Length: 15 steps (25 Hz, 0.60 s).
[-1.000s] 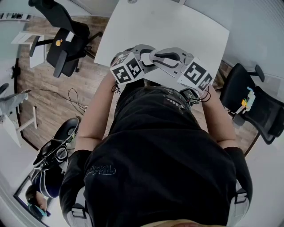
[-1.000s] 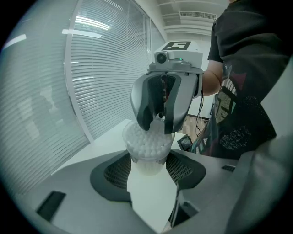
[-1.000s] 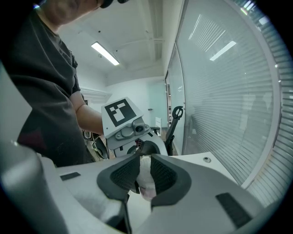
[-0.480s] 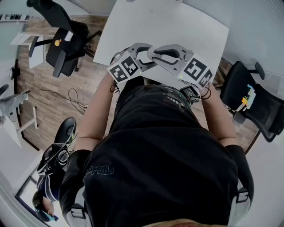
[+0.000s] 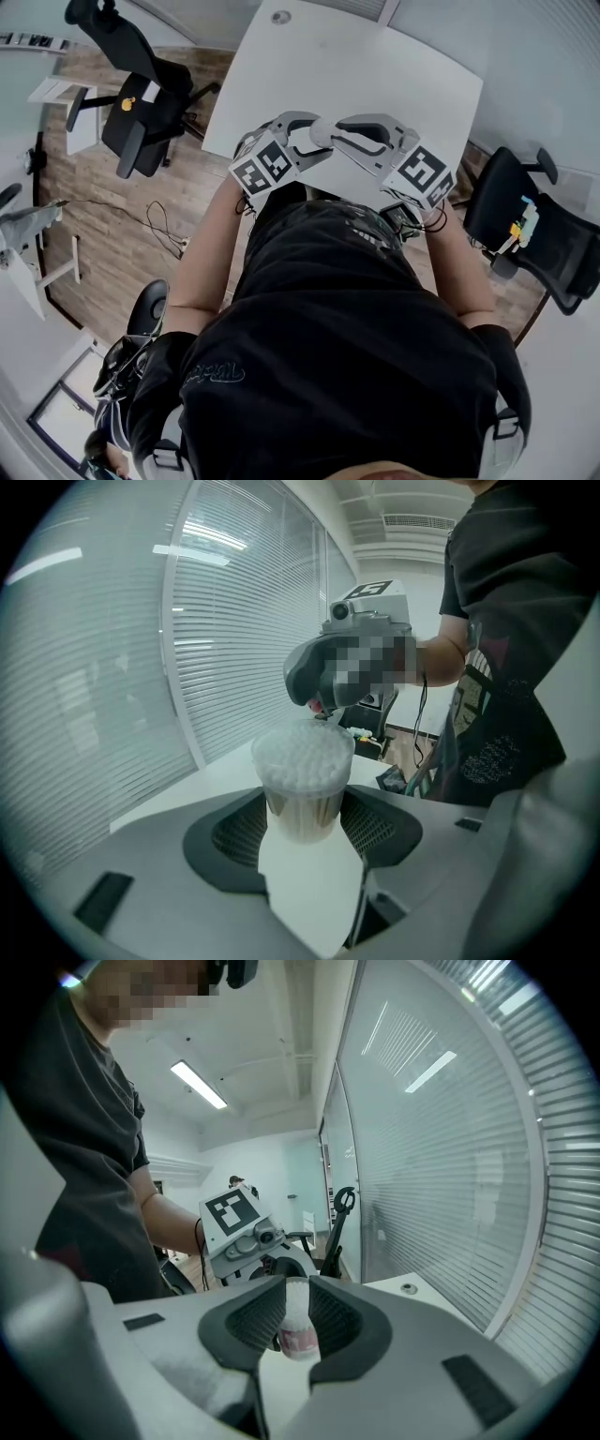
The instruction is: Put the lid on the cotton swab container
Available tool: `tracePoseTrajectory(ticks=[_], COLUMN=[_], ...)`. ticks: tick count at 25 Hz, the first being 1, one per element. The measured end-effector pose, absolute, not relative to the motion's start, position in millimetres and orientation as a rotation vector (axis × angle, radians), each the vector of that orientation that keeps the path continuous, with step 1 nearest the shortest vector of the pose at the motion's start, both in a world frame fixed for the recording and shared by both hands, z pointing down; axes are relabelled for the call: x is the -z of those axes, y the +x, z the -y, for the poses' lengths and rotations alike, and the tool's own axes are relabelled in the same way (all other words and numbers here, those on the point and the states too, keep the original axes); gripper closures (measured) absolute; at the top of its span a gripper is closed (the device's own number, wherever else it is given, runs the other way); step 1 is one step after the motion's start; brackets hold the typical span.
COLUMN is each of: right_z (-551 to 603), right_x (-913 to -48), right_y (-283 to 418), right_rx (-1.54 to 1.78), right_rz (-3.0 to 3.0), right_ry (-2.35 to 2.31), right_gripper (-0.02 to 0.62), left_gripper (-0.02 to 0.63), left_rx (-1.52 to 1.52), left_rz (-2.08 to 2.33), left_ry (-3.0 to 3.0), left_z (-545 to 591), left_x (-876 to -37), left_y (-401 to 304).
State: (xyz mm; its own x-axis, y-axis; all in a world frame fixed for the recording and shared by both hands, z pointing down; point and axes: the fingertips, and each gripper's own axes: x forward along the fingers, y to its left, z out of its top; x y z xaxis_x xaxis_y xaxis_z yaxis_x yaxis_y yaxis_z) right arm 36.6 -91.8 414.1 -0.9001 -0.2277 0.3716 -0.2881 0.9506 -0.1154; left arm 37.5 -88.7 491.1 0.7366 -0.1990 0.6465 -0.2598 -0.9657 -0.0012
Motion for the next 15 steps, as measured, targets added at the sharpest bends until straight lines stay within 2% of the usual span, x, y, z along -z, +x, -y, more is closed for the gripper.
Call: tracePoseTrajectory(ticks=[9, 15], right_z=[113, 110], right_x=[-429, -453], right_y=[63, 70], right_rx=[-0.297, -0.391], right_rz=[2.737, 2.73], right_ry=[0.649, 0.741], right_gripper=[0.511, 0.538], left_gripper=[0.351, 0.351], left_rx=[-1.002, -0.994], left_rz=[0.544, 0.624], left_ry=[2.843, 2.8], left_z=[106, 107], left_x=[-487, -493], left_y=[30, 19])
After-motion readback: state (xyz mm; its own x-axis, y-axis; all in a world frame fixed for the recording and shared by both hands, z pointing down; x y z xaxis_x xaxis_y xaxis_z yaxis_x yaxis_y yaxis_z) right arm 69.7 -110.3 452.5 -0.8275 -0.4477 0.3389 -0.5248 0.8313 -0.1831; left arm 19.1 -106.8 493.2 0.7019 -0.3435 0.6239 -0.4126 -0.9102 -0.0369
